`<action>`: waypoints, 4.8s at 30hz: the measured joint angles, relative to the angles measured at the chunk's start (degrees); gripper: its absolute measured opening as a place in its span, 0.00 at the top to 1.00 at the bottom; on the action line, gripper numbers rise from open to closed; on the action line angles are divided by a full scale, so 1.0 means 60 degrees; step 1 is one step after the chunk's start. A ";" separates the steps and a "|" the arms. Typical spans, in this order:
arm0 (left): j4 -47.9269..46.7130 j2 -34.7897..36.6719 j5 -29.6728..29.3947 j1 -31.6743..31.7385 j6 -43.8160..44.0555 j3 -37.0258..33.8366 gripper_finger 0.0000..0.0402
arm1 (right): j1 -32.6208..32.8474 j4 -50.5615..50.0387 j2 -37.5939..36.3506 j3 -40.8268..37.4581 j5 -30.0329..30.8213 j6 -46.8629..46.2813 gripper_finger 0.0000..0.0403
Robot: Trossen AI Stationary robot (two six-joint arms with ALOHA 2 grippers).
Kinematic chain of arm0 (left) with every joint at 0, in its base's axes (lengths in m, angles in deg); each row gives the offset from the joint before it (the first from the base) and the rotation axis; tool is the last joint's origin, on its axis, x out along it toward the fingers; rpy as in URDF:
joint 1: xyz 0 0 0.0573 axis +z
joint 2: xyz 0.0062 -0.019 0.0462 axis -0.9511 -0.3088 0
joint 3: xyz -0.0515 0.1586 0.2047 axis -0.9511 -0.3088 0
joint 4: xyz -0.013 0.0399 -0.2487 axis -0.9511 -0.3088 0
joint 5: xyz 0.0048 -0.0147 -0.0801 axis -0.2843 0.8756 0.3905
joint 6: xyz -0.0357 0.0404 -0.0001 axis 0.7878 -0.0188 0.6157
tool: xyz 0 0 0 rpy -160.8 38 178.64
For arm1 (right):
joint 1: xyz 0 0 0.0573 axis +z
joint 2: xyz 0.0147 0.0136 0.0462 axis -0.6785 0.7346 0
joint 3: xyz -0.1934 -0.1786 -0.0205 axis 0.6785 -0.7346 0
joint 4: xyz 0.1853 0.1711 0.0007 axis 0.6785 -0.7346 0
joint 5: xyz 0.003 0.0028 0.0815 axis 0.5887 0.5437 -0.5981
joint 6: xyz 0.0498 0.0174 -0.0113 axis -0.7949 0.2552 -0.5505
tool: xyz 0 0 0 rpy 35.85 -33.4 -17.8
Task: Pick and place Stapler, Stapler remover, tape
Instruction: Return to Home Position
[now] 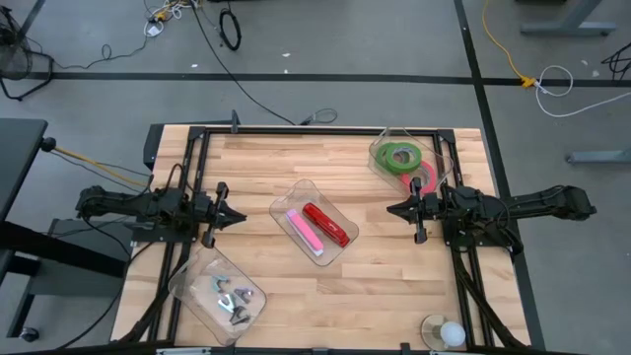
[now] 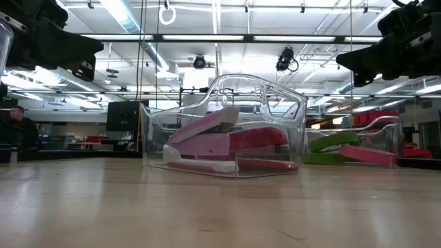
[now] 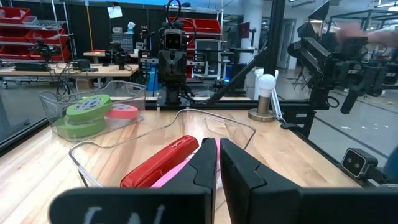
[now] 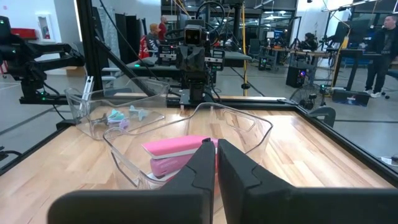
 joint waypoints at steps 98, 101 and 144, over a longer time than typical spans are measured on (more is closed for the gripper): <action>-0.0009 0.0000 0.0004 0.0000 -0.0026 0.0000 0.94 | -0.0847 -0.3543 -0.3696 0.0001 -0.0248 0.0176 0.95; -0.0009 0.0003 0.0004 0.0000 -0.0026 0.0000 0.94 | -0.0847 -0.3543 -0.3696 0.0000 -0.0251 0.0178 0.95; -0.0009 0.0001 0.0002 0.0000 -0.0024 0.0000 0.94 | -0.0847 -0.3543 -0.3696 0.0000 -0.0247 0.0179 0.95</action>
